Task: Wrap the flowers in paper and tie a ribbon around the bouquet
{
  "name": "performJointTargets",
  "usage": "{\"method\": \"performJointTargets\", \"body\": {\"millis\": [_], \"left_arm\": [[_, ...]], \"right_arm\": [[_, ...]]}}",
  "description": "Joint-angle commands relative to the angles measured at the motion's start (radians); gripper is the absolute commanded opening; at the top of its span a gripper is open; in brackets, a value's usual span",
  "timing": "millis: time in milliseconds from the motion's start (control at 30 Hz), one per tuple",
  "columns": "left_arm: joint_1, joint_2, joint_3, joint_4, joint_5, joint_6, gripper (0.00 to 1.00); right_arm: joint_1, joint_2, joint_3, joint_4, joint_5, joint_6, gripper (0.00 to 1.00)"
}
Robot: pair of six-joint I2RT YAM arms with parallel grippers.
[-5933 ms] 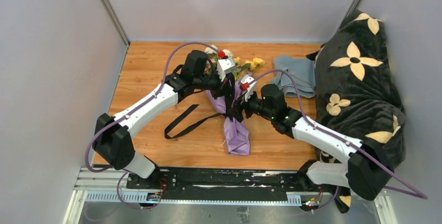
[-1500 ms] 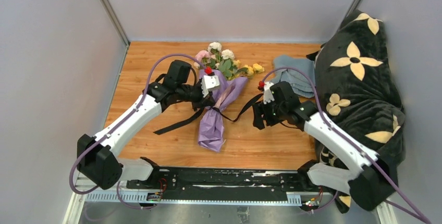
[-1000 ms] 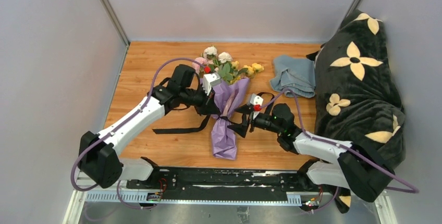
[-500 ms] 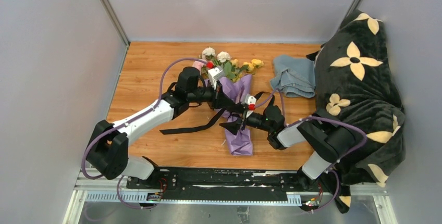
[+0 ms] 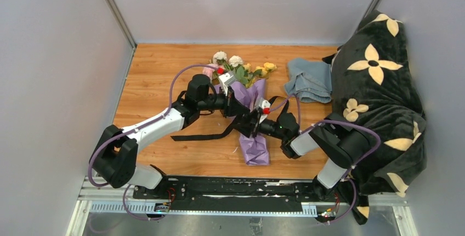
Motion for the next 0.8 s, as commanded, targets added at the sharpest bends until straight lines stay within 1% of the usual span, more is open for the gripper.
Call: {"method": "performJointTargets", "body": {"millis": [0, 33, 100, 167, 233, 267, 300, 367, 400, 533, 567, 600, 633, 667, 700, 733, 767], "left_arm": [[-0.008, -0.001, -0.03, 0.093, -0.013, -0.049, 0.0], [-0.008, 0.0, -0.036, 0.106, -0.012, -0.057, 0.0], [-0.012, -0.001, -0.048, 0.128, -0.013, -0.059, 0.0], [-0.014, -0.002, -0.049, 0.133, -0.017, -0.06, 0.0], [-0.014, -0.006, -0.046, 0.138, -0.018, -0.059, 0.0], [-0.014, -0.009, -0.045, 0.139, -0.018, -0.057, 0.0], [-0.014, -0.012, -0.046, 0.139, -0.017, -0.055, 0.0], [-0.014, -0.015, -0.054, 0.14, -0.012, -0.053, 0.0], [-0.014, -0.018, -0.059, 0.14, -0.013, -0.052, 0.0], [-0.014, -0.034, -0.092, 0.159, 0.041, -0.032, 0.0], [-0.014, -0.038, -0.097, 0.166, 0.07, -0.01, 0.03], [-0.014, -0.041, -0.099, 0.166, 0.112, 0.008, 0.11], [-0.014, -0.046, -0.102, 0.167, 0.156, 0.049, 0.25], [-0.012, -0.054, -0.109, 0.167, 0.208, 0.126, 0.41], [-0.005, -0.069, -0.115, 0.137, 0.26, 0.215, 0.52], [0.006, -0.084, -0.116, 0.078, 0.305, 0.344, 0.62], [0.029, -0.099, -0.101, -0.022, 0.339, 0.495, 0.73]], "right_arm": [[0.017, -0.128, -0.115, -0.022, 0.009, -0.017, 0.33], [0.016, -0.155, -0.12, -0.052, 0.033, -0.03, 0.3], [0.017, -0.159, -0.08, -0.097, 0.057, -0.054, 0.3], [0.017, -0.133, -0.036, -0.111, 0.083, -0.043, 0.31], [0.017, -0.091, -0.016, -0.09, 0.089, -0.022, 0.3], [0.016, -0.072, -0.014, -0.056, 0.084, -0.007, 0.27], [0.017, -0.051, -0.017, -0.034, 0.078, 0.014, 0.22], [0.015, -0.028, -0.033, 0.029, 0.072, 0.046, 0.06], [0.016, -0.026, -0.046, 0.035, 0.075, 0.054, 0.01], [0.01, -0.05, -0.098, 0.007, 0.093, 0.029, 0.0], [0.005, -0.052, -0.111, 0.001, 0.092, 0.015, 0.0], [0.001, -0.054, -0.114, -0.002, 0.086, 0.008, 0.0], [-0.003, -0.056, -0.118, -0.005, 0.072, -0.006, 0.0], [-0.006, -0.057, -0.122, -0.005, 0.049, -0.03, 0.0], [-0.008, -0.059, -0.126, -0.004, 0.035, -0.047, 0.0], [-0.011, -0.065, -0.131, -0.002, 0.01, -0.07, 0.0], [-0.013, -0.073, -0.136, -0.003, -0.022, -0.091, 0.0]]}}
